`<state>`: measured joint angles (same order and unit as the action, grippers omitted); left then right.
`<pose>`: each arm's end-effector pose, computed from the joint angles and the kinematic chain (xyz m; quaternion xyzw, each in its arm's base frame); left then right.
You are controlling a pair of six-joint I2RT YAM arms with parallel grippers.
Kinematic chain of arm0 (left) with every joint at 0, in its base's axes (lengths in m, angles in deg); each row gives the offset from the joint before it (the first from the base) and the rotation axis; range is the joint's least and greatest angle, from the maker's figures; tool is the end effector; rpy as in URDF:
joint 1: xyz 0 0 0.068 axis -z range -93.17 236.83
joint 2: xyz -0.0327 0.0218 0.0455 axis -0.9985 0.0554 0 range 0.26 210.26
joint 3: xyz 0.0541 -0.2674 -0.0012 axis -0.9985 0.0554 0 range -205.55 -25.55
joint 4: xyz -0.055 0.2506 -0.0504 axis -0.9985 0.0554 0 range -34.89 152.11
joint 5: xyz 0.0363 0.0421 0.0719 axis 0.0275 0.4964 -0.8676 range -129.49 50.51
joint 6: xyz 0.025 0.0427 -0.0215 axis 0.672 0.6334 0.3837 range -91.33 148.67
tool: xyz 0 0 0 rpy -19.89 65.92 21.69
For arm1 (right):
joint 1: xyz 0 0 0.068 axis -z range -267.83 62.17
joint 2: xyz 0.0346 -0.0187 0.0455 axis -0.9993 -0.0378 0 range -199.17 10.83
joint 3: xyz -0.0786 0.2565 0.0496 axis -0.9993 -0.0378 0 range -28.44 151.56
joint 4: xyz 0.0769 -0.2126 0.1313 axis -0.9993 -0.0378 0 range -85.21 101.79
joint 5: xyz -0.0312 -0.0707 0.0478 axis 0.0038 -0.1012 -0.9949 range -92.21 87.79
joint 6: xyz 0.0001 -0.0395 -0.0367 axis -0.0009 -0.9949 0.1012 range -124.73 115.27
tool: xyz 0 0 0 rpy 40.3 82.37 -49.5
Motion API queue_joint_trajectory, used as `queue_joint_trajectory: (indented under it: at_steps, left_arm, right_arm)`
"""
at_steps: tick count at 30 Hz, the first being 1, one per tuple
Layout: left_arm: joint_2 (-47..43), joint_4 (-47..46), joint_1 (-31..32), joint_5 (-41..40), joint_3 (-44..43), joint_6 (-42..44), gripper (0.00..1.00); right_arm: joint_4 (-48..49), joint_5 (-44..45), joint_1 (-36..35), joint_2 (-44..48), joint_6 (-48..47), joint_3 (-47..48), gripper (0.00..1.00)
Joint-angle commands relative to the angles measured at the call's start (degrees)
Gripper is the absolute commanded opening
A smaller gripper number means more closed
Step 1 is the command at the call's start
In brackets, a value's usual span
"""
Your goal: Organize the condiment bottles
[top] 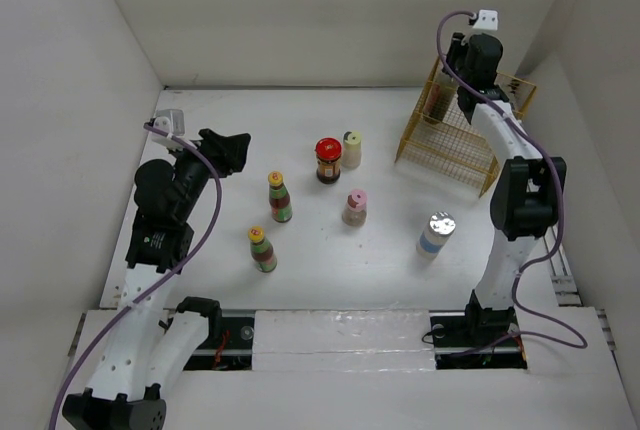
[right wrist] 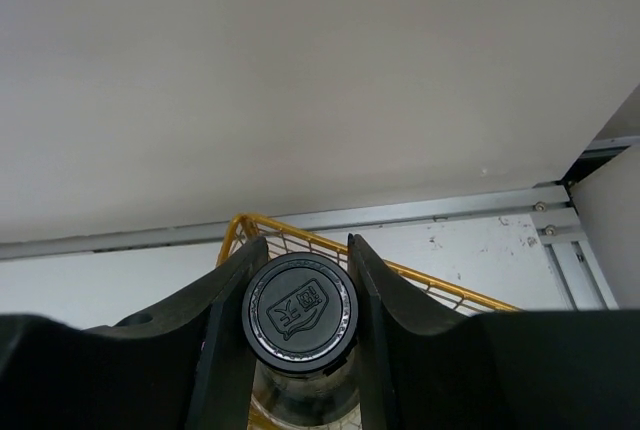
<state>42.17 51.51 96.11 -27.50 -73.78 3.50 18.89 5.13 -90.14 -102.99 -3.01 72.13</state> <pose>0.1642 -0.0344 0.3951 -0.0092 0.6448 -0.2896 0.7073 0.4872 0.0150 0.3455 0.0389 0.7427 -0.0242 0.6680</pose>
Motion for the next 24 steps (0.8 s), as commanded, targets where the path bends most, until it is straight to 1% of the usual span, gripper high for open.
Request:
queue_joint_trajectory:
  at_steps: [1, 2, 4, 5, 8, 9, 11, 12, 14, 16, 18, 20, 21, 22, 23, 24]
  left_arm:
    - [-0.9, -2.5, 0.0, 0.5, -0.3, 0.1, 0.61]
    - [-0.9, -2.5, 0.0, 0.5, -0.3, 0.1, 0.61]
    - [-0.9, -2.5, 0.0, 0.5, -0.8, 0.1, 0.61]
    - [-0.1, -2.5, 0.0, 0.5, -0.8, 0.1, 0.61]
    - [-0.1, -2.5, 0.0, 1.1, -0.8, 0.1, 0.62]
    - [-0.1, -2.5, 0.0, 1.1, -0.8, 0.1, 0.62]
    - [-0.1, -1.9, 0.0, 0.3, -0.8, 0.1, 0.62]
    - [-0.1, -1.9, 0.0, -0.2, -0.8, 0.1, 0.62]
    - [-0.1, -1.9, 0.0, -1.3, -0.8, 0.1, 0.62]
    - [-0.6, -1.3, 0.0, -2.6, -1.3, 0.1, 0.62]
    - [-0.1, 0.2, 0.0, -4.6, -1.3, -1.1, 0.62]
    - [-0.8, 0.2, 0.0, -6.0, -1.3, -1.8, 0.62]
    - [-0.8, 1.3, 0.0, -8.4, -1.3, -2.4, 0.62]
    - [-1.3, 1.8, 0.0, -10.0, -1.9, -2.4, 0.62]
    - [-1.3, 2.4, 0.0, -11.5, -1.9, -3.0, 0.61]
    - [-1.3, 3.8, 0.0, -14.9, -2.5, -3.0, 0.58]
  right_arm:
    - [8.3, 1.0, -0.2, 4.7, -0.5, 0.1, 0.05]
    - [8.3, 1.0, -0.2, 4.7, -0.5, -0.6, 0.18]
    - [8.3, -0.4, -0.2, 4.7, -0.5, -1.2, 0.38]
    - [8.3, -1.1, -0.2, 4.7, -0.5, -1.2, 0.51]
    - [8.3, -2.3, -0.2, 5.3, -0.5, -0.6, 0.63]
    - [7.6, -2.3, -0.2, 5.9, -0.5, 0.0, 0.70]
    - [7.0, -2.3, -0.2, 6.4, -0.5, 0.8, 0.76]
    - [5.4, -2.3, -0.2, 6.4, 0.0, 1.9, 0.82]
    - [4.9, -3.4, -0.2, 7.9, 0.0, 2.4, 0.86]
    - [3.8, -3.9, -1.3, 10.1, 0.0, 2.4, 0.88]
    - [3.2, -5.4, -2.0, 11.8, 0.0, 2.4, 0.88]
    - [3.2, -7.9, -3.8, 15.1, 0.0, 0.3, 0.74]
    - [3.2, -12.5, -4.6, 16.2, 0.0, -0.5, 0.62]
    - [2.7, -15.4, -6.6, 17.4, 0.0, -1.5, 0.47]
    - [2.7, -18.6, -7.9, 19.1, 1.8, -3.8, 0.22]
    - [2.7, -22.2, -9.5, 19.6, 1.8, -5.1, 0.15]
